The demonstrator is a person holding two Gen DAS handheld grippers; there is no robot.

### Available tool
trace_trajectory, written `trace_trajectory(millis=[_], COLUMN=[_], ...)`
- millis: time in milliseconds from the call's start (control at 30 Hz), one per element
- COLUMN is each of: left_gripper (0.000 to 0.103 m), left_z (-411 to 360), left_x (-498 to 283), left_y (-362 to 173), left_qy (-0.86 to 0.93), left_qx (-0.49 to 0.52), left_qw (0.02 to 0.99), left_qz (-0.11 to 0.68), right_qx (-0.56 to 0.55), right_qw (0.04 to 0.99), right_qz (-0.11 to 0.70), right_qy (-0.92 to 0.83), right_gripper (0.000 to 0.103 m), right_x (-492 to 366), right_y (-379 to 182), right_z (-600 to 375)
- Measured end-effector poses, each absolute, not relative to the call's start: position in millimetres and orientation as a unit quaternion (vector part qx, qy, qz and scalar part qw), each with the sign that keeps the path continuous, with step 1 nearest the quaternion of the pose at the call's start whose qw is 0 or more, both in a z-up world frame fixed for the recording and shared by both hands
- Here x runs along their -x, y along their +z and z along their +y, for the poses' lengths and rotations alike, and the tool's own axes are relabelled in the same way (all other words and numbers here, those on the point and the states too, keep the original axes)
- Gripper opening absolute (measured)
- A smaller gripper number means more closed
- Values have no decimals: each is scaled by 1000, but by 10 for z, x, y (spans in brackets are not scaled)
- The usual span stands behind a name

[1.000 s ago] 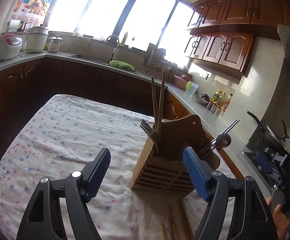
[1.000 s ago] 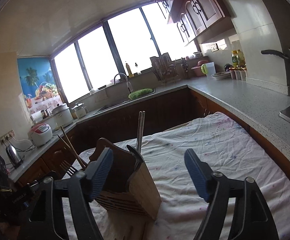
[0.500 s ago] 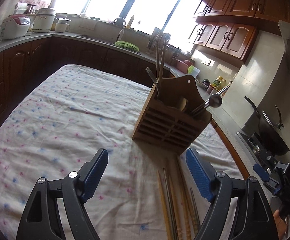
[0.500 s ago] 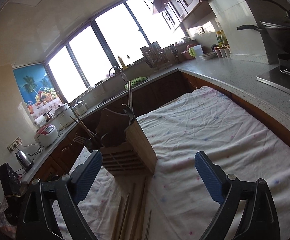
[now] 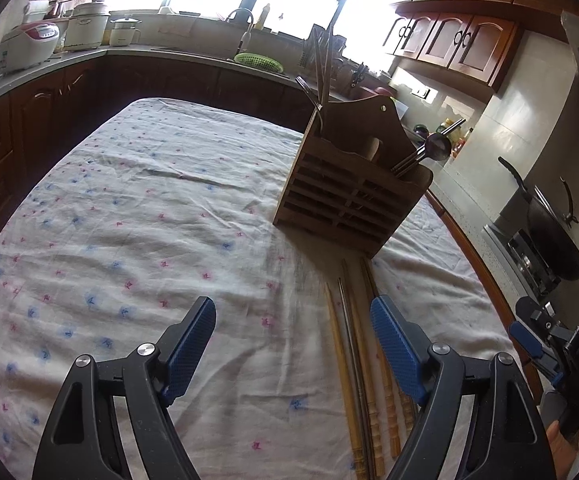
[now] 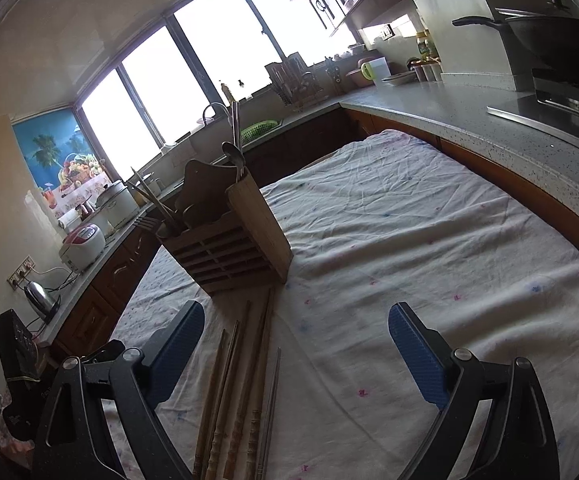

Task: Organize utensils
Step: 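Move both tools over the chopsticks and close each on a bamboo chopstick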

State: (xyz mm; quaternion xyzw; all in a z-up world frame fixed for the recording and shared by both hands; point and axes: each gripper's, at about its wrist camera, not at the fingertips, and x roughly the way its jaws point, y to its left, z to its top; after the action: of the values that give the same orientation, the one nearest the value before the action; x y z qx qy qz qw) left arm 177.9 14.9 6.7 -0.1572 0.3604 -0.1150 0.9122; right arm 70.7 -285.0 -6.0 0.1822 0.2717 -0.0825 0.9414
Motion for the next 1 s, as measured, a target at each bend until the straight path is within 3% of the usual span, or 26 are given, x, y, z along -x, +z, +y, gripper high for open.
trace_trajectory(millis=[200,300,500,567,667,767,833,1000], left_gripper=[78,77,54,38,28,23,20,18], left_z=[5,-125,-466,-559,-701,-758,-723,-496], left_x=[-1885,-1994,-2279,-2381,-2528,-2527,-2494,-2361], left_y=[6,-68,-225,-295,-441,-471,-488,-467], left_qy=[-118,-121,-138,-147,-147,-149,-157,-171], left_qx=[135,117,73,66,33,-1,-7,-4], left_qw=[904,898,885,878,868,874,873,868], left_qz=[388,407,439,451,473,463,462,467], right_qx=[-177,-176,-179,-177,-171,-162,-153,-114], right_qw=[936,932,923,921,917,910,905,891], right_qz=[293,305,331,338,351,376,392,438], right_qy=[-80,-82,-84,-82,-79,-68,-58,-29], right_gripper=[94,85,60,58,54,48,38,29], right_x=[-760,-787,-846,-875,-951,-1115,-1246,-1631], right_y=[-130,-175,-270,-287,-321,-393,-459,-668], right_z=[-2810,-2819,-2852,-2848,-2826,-2779,-2718,-2488])
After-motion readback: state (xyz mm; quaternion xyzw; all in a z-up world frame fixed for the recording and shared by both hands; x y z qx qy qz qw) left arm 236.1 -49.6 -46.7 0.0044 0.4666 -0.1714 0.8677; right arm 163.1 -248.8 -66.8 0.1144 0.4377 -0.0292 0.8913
